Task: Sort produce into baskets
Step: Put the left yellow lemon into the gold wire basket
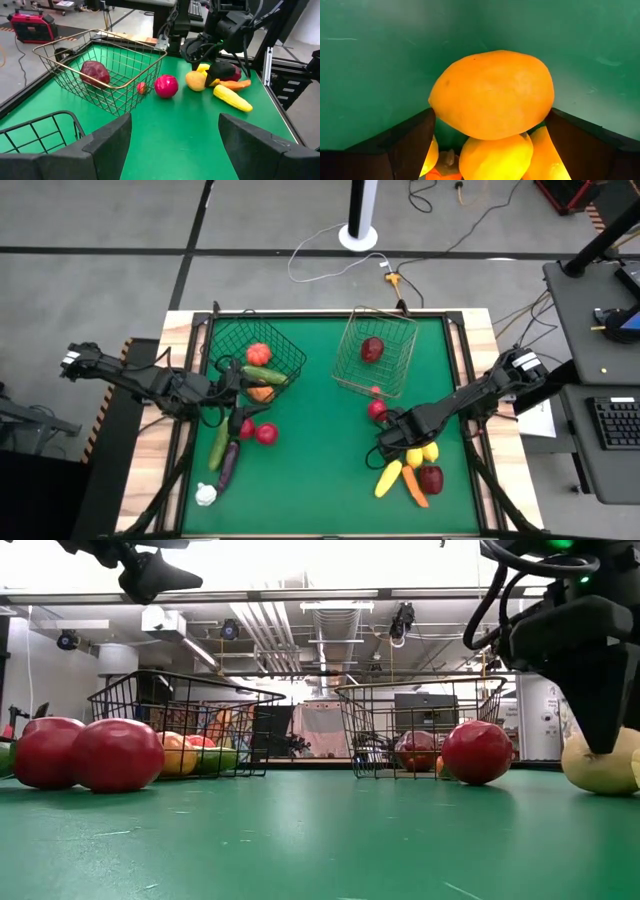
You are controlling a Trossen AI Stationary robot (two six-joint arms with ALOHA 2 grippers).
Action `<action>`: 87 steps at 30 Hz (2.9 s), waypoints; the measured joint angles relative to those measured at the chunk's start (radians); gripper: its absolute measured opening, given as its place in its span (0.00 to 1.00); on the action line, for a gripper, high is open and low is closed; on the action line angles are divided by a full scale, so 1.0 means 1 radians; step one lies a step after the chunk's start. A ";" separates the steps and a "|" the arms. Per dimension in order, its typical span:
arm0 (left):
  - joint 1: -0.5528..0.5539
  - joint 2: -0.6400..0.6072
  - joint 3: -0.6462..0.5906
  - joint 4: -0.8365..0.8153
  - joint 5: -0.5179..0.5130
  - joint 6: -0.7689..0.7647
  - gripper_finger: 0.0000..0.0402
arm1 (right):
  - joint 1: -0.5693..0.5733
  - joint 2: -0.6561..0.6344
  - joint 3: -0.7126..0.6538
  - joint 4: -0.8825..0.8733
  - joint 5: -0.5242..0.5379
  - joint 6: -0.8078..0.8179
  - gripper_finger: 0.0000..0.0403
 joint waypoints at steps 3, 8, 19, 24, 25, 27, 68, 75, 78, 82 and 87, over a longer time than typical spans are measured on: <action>0.000 0.000 0.000 0.000 0.000 0.000 0.70 | 0.000 0.001 -0.004 0.003 0.020 -0.006 0.90; 0.000 0.000 0.000 0.000 0.000 0.000 0.70 | 0.000 0.002 -0.006 0.005 0.039 -0.006 0.90; 0.000 0.000 0.000 0.000 0.000 0.008 0.70 | -0.001 0.002 0.080 -0.067 0.083 -0.039 0.90; 0.000 0.001 0.000 -0.002 0.000 0.008 0.70 | -0.001 -0.007 0.164 -0.077 0.077 -0.093 0.90; 0.000 0.002 0.000 -0.002 0.000 0.008 0.70 | 0.000 -0.007 0.183 -0.078 0.075 -0.105 0.90; 0.000 0.002 0.000 -0.002 0.000 0.008 0.70 | 0.000 -0.011 0.227 -0.078 0.098 -0.139 0.90; 0.000 0.002 0.000 -0.001 -0.001 0.008 0.70 | -0.779 0.206 0.577 -0.422 0.282 -0.984 0.90; 0.000 0.002 0.000 -0.002 -0.001 0.008 0.70 | -0.780 0.216 0.577 -0.388 0.273 -0.993 0.90; 0.000 0.002 0.000 -0.002 -0.001 0.008 0.70 | -0.782 0.215 0.577 -0.377 0.246 -1.001 0.90; 0.000 0.002 0.001 -0.002 -0.001 0.008 0.70 | -0.782 0.215 0.577 -0.357 0.239 -1.010 0.90; 0.000 0.002 0.000 -0.002 -0.001 0.008 0.70 | -0.782 0.215 0.578 -0.336 0.239 -1.039 0.90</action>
